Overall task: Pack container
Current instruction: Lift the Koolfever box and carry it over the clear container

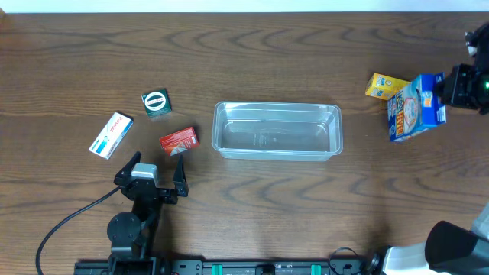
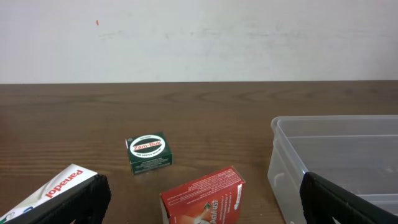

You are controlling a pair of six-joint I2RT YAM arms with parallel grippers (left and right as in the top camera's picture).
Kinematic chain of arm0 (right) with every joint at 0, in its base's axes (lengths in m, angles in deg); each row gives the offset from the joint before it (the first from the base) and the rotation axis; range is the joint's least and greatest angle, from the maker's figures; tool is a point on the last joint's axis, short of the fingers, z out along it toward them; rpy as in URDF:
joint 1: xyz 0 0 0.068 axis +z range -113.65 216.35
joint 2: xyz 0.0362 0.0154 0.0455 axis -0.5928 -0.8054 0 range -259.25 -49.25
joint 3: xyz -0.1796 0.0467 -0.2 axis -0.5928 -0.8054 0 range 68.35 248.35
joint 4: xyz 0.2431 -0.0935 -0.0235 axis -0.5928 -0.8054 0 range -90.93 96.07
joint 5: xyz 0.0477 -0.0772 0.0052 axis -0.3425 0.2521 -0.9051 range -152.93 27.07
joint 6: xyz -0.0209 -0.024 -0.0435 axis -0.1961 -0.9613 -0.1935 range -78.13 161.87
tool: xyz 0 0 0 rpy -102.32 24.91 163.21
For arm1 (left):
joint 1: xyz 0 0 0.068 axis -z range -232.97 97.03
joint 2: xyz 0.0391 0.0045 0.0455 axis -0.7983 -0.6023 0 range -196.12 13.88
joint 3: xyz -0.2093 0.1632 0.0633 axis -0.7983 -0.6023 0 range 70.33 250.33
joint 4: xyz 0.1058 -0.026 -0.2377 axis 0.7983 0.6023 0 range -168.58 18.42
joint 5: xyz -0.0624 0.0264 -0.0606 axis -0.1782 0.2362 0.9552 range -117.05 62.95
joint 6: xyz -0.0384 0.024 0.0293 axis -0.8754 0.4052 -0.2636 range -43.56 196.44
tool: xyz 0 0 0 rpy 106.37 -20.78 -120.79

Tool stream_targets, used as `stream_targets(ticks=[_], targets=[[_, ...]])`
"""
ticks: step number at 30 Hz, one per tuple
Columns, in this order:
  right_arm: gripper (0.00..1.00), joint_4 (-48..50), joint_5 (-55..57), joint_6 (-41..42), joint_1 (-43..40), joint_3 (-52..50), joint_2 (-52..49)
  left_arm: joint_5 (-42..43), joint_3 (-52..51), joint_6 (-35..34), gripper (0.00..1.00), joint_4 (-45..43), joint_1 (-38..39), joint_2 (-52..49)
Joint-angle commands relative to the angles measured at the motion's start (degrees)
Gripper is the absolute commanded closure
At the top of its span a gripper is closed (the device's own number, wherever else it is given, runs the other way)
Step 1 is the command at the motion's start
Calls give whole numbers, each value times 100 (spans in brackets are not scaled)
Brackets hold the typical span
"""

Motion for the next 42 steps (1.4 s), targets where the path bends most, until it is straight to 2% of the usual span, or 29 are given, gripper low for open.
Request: stream_targets(ticks=[1, 15, 26, 34, 42], targets=[[99, 7, -669, 391, 243, 350, 42, 13, -120, 37, 2, 166, -15, 35], [99, 1196, -595, 2033, 2173, 433, 42, 13, -120, 37, 2, 166, -15, 35], [99, 1637, 557, 3073, 3569, 433, 39, 13, -120, 37, 2, 166, -15, 35], [99, 1355, 1075, 3523, 4164, 361, 0, 13, -120, 37, 2, 166, -15, 35], [99, 1425, 1137, 3777, 4360, -251, -2, 13, -120, 37, 2, 166, -15, 35]])
